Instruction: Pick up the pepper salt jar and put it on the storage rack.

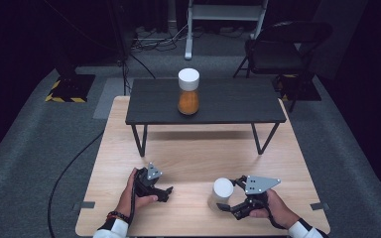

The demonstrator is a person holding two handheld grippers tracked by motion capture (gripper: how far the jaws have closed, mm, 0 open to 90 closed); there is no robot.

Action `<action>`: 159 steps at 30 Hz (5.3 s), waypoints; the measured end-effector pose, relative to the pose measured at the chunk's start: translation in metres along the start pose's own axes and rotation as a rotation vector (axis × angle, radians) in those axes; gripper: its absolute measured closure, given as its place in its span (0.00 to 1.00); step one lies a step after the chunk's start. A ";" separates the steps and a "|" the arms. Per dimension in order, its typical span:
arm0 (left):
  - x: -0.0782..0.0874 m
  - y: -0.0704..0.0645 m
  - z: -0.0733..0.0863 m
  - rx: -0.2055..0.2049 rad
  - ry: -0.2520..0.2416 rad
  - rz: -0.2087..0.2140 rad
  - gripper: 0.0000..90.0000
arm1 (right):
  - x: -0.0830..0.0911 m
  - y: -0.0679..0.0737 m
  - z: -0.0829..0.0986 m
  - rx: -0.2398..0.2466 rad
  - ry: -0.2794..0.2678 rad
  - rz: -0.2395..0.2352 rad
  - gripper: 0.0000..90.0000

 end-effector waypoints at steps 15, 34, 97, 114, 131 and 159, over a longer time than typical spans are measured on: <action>0.000 0.000 0.000 0.000 0.000 0.000 0.01 | -0.005 0.005 0.007 0.036 -0.045 0.050 0.37; 0.000 0.000 0.000 0.000 -0.001 0.001 0.01 | 0.010 0.007 0.002 -0.002 -0.122 0.135 0.37; 0.000 0.000 0.000 -0.002 0.000 0.002 0.01 | 0.038 0.035 -0.134 -0.047 -0.277 0.482 0.38; 0.000 0.001 0.000 -0.004 0.000 0.003 0.01 | 0.042 0.034 -0.169 -0.051 -0.305 0.529 0.38; 0.000 0.001 0.000 -0.006 0.000 0.004 0.01 | 0.035 0.017 -0.196 -0.042 -0.336 0.587 0.38; 0.000 0.001 0.000 -0.006 0.000 0.006 0.01 | 0.013 -0.023 -0.208 -0.072 -0.362 0.633 0.37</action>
Point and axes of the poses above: each handheld gripper's, and its own axes: x roughly backward along the jaws, z roughly out of its underside, y roughly to its left, the point moved 4 cm from there along -x, roughly forward along the jaws, and after that the axes turned 13 degrees about -x, right-handed, at the moved point
